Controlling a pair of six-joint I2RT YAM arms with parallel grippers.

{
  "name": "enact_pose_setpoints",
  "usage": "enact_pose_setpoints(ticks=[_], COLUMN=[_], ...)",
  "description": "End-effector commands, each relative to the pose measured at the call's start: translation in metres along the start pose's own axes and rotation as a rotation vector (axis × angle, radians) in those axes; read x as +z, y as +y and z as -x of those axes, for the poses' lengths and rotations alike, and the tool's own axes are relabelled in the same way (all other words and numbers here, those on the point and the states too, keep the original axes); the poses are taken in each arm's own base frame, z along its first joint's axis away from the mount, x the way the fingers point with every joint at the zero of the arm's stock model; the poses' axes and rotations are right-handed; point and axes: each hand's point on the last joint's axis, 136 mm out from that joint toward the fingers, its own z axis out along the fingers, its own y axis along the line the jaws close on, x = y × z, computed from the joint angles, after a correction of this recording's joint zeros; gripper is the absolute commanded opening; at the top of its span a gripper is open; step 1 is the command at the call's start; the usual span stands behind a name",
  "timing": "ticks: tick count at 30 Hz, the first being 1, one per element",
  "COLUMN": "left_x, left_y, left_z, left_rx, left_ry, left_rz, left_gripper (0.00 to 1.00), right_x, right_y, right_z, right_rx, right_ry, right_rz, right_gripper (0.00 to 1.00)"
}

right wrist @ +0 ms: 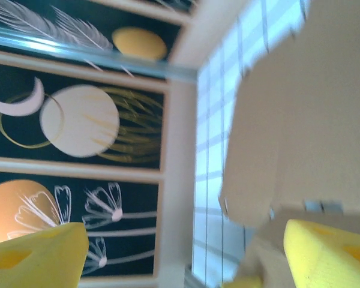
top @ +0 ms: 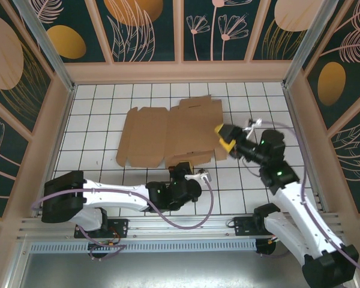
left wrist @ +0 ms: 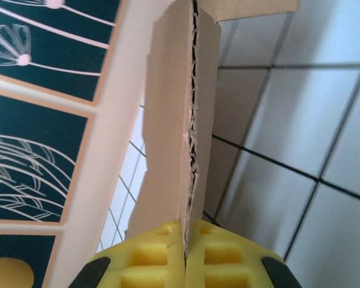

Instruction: Fold the paper box

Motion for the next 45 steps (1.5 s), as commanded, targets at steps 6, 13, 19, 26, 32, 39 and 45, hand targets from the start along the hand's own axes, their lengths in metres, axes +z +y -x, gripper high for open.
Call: enact_pose_setpoints(ticks=[6, 13, 19, 26, 32, 39, 45], left_x=[-0.046, -0.085, -0.038, 0.061, 0.101, 0.106, 0.097], left_y=[0.136, 0.251, 0.262, 0.152, 0.072, 0.062, 0.062], left_z=[0.1, 0.151, 0.093, -0.037, -0.139, -0.151, -0.169], left_rx=[-0.445, -1.045, -1.41, -1.781, -1.964, -1.866, -1.743], left_ry=[-0.157, -0.397, -0.325, -0.006, 0.246, 0.325, 0.413], left_rz=[0.032, -0.18, -0.293, -0.524, -0.505, -0.477, -0.406], left_gripper=[0.0, 0.0, 0.0, 0.0, 0.0, 0.0, 0.0], right_x=[-0.113, -0.131, -0.106, -0.027, 0.013, 0.042, 0.046], right_y=[0.129, 0.194, 0.18, 0.047, -0.077, -0.146, -0.195], right_z=[0.111, 0.139, 0.134, 0.087, 0.024, -0.03, -0.041], right_rx=[-0.413, -0.56, -0.607, -0.459, -0.418, -0.493, -0.505], right_ry=[-0.571, -0.633, -0.543, -0.243, -0.071, 0.104, 0.175], right_rz=[-0.199, -0.228, -0.237, -0.337, -0.591, -0.756, -0.891], right_gripper=[0.83, 0.81, 0.81, 0.81, 0.82, 0.79, 0.8])
